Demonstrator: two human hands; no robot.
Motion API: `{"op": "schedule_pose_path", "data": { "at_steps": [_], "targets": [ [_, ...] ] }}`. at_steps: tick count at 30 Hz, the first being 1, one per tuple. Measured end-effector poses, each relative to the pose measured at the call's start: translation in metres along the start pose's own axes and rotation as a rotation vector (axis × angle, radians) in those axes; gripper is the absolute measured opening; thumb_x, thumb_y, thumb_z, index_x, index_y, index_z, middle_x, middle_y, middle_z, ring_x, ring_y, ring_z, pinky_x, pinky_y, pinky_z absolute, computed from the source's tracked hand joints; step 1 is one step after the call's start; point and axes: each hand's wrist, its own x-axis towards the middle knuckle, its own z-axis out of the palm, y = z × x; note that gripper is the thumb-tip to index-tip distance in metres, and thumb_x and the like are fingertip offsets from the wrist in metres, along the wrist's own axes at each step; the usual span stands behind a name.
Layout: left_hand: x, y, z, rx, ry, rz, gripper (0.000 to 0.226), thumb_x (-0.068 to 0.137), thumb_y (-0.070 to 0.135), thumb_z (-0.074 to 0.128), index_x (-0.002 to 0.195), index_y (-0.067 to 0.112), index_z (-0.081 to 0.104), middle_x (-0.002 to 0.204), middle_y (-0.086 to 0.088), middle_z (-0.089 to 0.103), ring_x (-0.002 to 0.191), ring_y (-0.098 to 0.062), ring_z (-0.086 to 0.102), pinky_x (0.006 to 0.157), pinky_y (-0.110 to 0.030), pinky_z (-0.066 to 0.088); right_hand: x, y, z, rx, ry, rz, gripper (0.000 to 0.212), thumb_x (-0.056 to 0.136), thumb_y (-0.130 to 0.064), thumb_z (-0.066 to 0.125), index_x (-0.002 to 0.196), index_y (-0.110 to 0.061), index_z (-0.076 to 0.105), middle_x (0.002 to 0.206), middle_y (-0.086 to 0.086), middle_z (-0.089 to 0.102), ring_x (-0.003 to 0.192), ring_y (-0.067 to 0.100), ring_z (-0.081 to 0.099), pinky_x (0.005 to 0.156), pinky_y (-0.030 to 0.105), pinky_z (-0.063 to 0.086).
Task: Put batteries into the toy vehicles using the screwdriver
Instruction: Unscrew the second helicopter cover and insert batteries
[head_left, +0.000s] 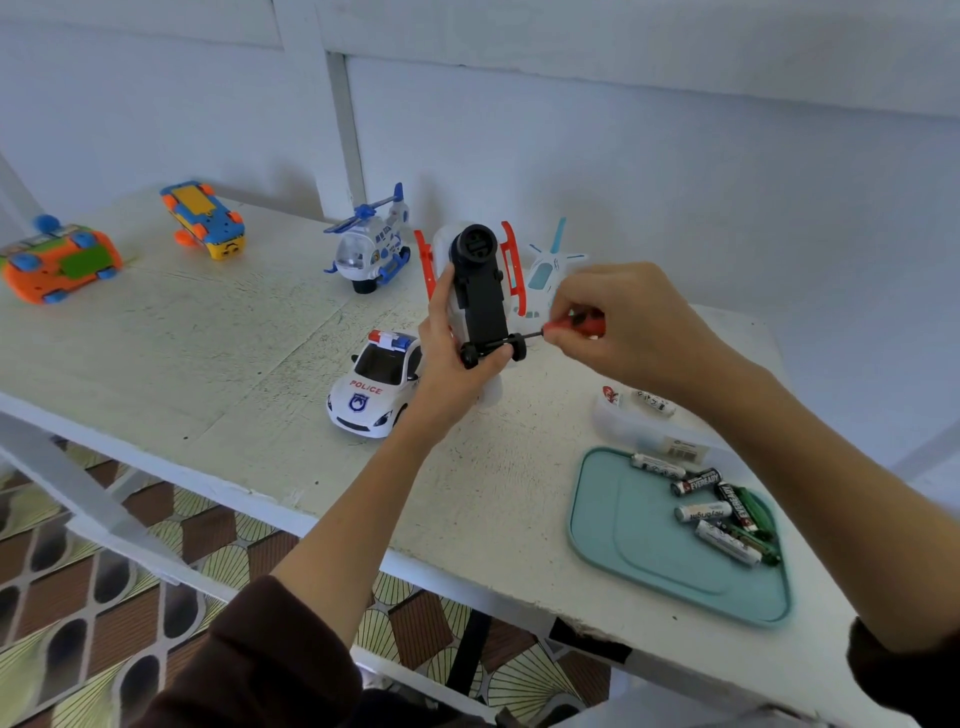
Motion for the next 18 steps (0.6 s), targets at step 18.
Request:
{"op": "schedule_pose_path", "data": {
  "at_steps": [18],
  "targets": [
    [-0.0027,0.0015,-0.0018,0.016,-0.009,-0.016,0.097,0.070,0.034,0.072,0.144,0.055,0.013,0.133,0.038,0.025,0.137,-0.017,0.032,0.110,-0.055,0.035,-0.0029,-0.0059,-0.0063,0.065,-0.122,-0.024,0.020,0.077,-0.008,0.068,0.096,-0.012,0.069,0.074,-0.006,0.055,0.063,0.001,0.047,0.063,0.010,0.037]
  ]
}}
